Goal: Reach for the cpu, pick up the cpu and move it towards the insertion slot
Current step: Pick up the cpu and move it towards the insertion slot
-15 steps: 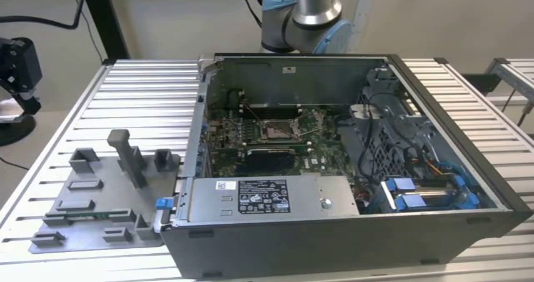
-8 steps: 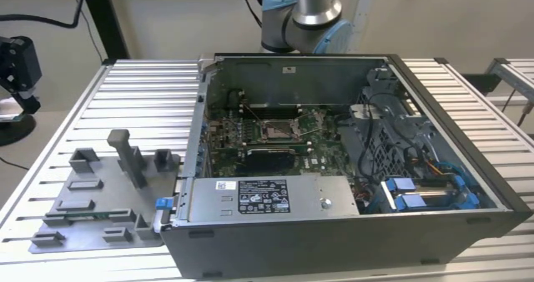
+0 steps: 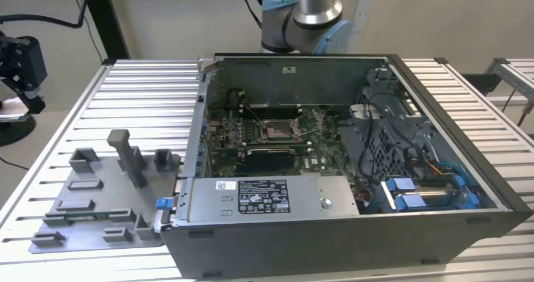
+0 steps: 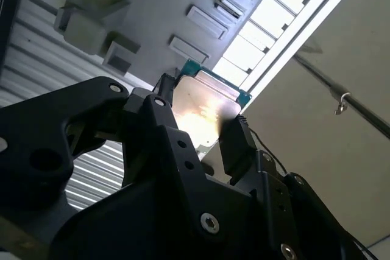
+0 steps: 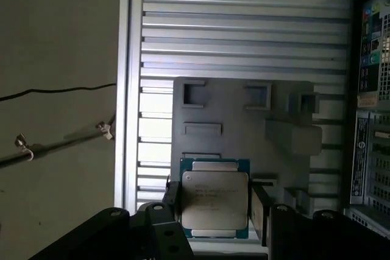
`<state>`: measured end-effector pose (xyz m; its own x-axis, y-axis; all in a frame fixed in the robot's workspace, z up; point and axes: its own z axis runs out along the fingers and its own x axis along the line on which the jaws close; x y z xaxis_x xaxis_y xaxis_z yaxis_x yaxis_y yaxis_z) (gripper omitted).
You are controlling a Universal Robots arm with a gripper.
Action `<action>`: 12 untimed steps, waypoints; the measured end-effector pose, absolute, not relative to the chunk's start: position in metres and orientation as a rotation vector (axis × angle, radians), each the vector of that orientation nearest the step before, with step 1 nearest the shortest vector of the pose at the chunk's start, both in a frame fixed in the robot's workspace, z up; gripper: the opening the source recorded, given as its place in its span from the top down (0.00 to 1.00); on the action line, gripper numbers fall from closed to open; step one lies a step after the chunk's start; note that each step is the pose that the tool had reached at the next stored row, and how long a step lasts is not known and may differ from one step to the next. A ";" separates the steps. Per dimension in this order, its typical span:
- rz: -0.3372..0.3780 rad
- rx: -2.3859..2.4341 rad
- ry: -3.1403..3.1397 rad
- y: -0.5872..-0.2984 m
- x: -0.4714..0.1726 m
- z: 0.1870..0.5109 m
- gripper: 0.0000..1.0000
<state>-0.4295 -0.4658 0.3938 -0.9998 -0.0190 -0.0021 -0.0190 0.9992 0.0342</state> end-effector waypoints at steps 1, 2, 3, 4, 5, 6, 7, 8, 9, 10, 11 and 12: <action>0.054 -0.030 3.139 -0.466 -0.427 0.394 1.00; 0.054 -0.030 3.139 -0.466 -0.424 0.394 1.00; 0.054 -0.030 3.139 -0.466 -0.421 0.394 1.00; 0.054 -0.030 3.140 -0.466 -0.418 0.394 1.00; 0.054 -0.030 3.140 -0.466 -0.415 0.394 1.00; 0.054 -0.030 3.140 -0.466 -0.411 0.394 1.00; 0.054 -0.030 3.140 -0.466 -0.408 0.394 1.00; 0.054 -0.030 3.140 -0.466 -0.404 0.394 1.00; 0.054 -0.030 3.140 -0.466 -0.400 0.394 1.00; 0.054 -0.030 3.140 -0.466 -0.396 0.394 1.00; 0.054 -0.030 3.140 -0.466 -0.392 0.394 1.00; 0.054 -0.030 3.140 -0.466 -0.388 0.394 1.00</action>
<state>-0.3880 -0.4658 0.3939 -0.9998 -0.0189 -0.0009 -0.0189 0.9992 0.0343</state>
